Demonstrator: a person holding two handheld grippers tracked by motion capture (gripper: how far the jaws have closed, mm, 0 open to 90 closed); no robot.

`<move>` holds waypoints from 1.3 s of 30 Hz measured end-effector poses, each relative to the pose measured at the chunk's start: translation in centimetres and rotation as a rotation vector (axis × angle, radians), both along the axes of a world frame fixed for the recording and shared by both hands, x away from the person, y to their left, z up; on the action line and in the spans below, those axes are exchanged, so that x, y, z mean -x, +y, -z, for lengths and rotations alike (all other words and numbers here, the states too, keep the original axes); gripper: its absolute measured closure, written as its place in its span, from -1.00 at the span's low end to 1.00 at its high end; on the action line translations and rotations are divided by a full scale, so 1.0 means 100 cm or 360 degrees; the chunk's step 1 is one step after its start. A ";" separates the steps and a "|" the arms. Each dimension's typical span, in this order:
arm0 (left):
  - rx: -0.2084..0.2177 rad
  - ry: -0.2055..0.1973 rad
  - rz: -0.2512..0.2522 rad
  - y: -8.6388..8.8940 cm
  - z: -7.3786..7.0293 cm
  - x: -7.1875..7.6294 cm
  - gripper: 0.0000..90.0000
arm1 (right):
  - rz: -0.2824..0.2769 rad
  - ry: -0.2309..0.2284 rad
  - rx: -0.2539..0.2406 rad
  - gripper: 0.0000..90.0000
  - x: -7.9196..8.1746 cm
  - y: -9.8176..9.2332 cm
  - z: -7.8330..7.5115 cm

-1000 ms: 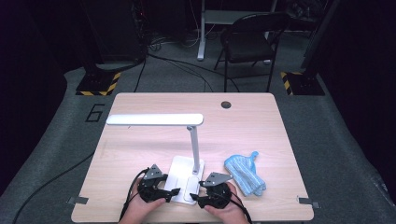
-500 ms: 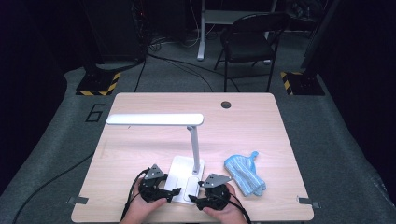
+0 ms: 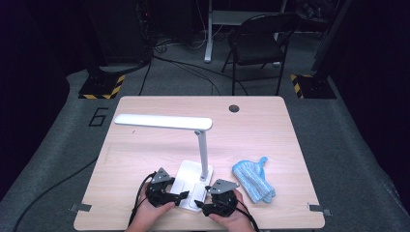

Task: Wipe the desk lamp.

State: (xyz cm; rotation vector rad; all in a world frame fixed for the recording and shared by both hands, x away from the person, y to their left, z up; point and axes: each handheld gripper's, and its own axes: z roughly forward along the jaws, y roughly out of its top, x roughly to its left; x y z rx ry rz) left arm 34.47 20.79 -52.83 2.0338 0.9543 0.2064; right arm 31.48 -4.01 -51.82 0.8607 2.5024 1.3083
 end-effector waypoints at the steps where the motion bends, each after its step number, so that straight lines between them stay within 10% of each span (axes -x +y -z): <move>1: -0.0001 0.0000 -0.0007 0.000 0.000 -0.001 -0.65 | 0.0018 -0.0009 0.0002 -0.19 -0.001 0.000 0.000; 39: -0.0024 -0.0004 -0.0050 0.008 0.001 -0.001 -0.78 | 0.0041 0.0014 -0.0053 -0.20 -0.028 0.006 0.003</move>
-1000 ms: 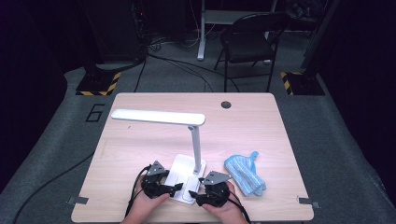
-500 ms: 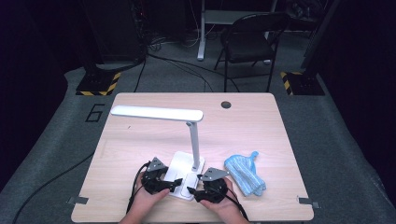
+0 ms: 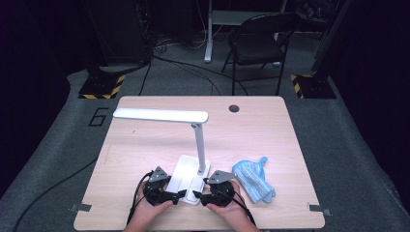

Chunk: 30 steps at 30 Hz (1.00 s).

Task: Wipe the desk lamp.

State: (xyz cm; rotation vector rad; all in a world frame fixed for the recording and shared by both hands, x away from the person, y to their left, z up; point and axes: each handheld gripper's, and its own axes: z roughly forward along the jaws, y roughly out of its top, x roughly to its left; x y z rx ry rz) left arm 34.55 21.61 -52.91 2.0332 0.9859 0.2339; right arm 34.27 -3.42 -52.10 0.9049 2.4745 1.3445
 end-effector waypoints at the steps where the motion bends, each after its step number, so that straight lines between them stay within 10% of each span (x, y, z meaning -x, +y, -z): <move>1: 0.0002 0.0010 -0.0002 0.000 0.000 0.001 -0.79 | -0.0003 -0.0004 0.0005 -0.20 0.000 0.000 0.000; 12: -0.0021 -0.0007 0.0008 -0.005 0.001 0.003 -0.94 | -0.0045 -0.0070 0.0064 -0.11 0.005 -0.002 -0.004; 30: -0.0032 -0.0007 -0.0030 -0.015 0.002 0.004 -1.00 | 0.0301 -0.0117 0.0053 -0.15 0.012 -0.075 -0.047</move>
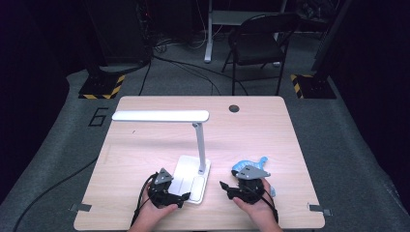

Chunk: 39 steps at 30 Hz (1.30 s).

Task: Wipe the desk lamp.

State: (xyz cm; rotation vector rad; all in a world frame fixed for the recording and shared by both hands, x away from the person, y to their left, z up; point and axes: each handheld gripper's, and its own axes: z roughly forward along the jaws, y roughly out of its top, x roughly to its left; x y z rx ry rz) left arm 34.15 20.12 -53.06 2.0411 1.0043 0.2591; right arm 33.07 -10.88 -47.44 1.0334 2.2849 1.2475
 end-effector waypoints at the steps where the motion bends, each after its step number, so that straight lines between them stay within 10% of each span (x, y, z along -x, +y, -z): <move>1: 0.0014 0.0011 0.0006 0.000 0.000 0.001 -1.00 | 0.0025 0.0008 -0.0006 -0.16 0.000 -0.005 0.001; 32: -0.0001 -0.0001 -0.0023 -0.001 0.000 0.006 -1.00 | 0.0382 0.0030 0.0065 -0.43 -0.005 -0.075 0.014; 39: 0.0000 -0.0004 -0.0034 -0.004 0.000 0.006 -1.00 | 0.0334 0.0115 0.0152 0.01 -0.011 -0.071 0.027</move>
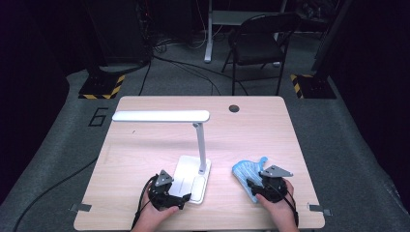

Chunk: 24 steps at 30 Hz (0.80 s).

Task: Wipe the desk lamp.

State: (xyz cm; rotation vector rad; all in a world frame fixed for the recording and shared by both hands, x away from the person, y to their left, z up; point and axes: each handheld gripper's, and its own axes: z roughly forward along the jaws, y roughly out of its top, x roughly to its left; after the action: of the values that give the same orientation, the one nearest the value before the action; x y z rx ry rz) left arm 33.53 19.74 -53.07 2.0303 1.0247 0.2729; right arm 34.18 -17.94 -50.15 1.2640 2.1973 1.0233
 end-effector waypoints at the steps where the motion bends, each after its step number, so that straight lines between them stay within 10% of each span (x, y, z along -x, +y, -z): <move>1: 0.0011 0.0011 -0.0010 -0.001 0.000 0.001 -1.00 | -0.0014 0.0035 0.0003 0.11 -0.001 0.002 0.002; 6: 0.0009 0.0010 -0.0013 -0.003 0.000 0.001 -1.00 | -0.0108 0.0073 0.0004 0.41 -0.001 0.012 0.004; 24: 0.0011 0.0008 -0.0045 -0.010 0.000 0.002 -1.00 | -0.0289 0.0185 -0.0077 0.49 0.006 0.079 0.000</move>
State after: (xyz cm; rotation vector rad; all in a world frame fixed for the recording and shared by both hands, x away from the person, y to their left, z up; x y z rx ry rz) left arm 33.29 18.78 -53.09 2.0124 1.0569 0.2786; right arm 33.57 -10.00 -50.12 1.1888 2.4260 1.1020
